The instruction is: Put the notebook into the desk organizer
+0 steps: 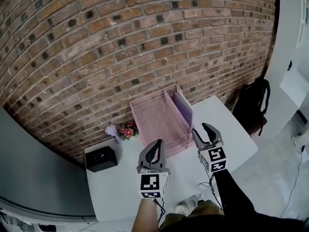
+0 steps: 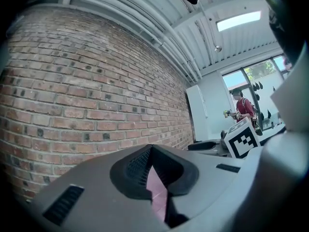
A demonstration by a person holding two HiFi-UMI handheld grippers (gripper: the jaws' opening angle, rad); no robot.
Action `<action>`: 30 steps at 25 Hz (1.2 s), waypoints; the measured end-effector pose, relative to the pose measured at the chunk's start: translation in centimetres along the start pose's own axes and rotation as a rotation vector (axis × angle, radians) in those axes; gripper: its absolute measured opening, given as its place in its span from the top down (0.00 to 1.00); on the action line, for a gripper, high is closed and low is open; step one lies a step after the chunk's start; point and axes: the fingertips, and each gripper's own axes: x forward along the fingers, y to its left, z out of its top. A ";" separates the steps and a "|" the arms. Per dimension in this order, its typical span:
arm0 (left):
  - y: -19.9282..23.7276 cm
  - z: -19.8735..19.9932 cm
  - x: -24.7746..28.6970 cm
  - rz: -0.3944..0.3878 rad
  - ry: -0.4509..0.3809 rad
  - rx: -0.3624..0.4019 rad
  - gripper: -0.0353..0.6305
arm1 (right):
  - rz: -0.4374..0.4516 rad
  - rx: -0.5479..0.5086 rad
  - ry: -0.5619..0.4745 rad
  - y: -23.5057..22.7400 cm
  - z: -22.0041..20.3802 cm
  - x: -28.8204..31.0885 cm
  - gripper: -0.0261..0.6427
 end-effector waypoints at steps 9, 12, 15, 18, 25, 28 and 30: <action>-1.4 -0.3 -2.9 0.007 -0.023 0.011 0.94 | 0.054 -0.042 -0.032 2.9 2.7 -4.9 0.70; -1.8 -0.4 -3.4 0.027 -0.019 0.014 0.94 | 0.083 -0.036 -0.053 3.3 3.2 -6.0 0.70; -2.3 0.1 -3.7 0.047 -0.027 0.030 0.93 | 0.113 -0.034 -0.062 3.4 3.1 -6.6 0.70; -3.1 0.5 -3.9 0.072 -0.025 0.030 0.94 | 0.134 -0.035 -0.056 3.1 2.9 -7.5 0.70; -5.8 1.1 -4.4 0.122 -0.017 0.031 0.94 | 0.189 -0.023 -0.065 1.0 2.8 -9.5 0.70; -7.0 1.0 -5.1 0.155 -0.015 0.036 0.93 | 0.221 -0.012 -0.079 0.6 2.5 -10.3 0.70; -7.5 1.0 -5.6 0.178 -0.016 0.034 0.94 | 0.239 -0.008 -0.087 0.4 2.5 -10.6 0.70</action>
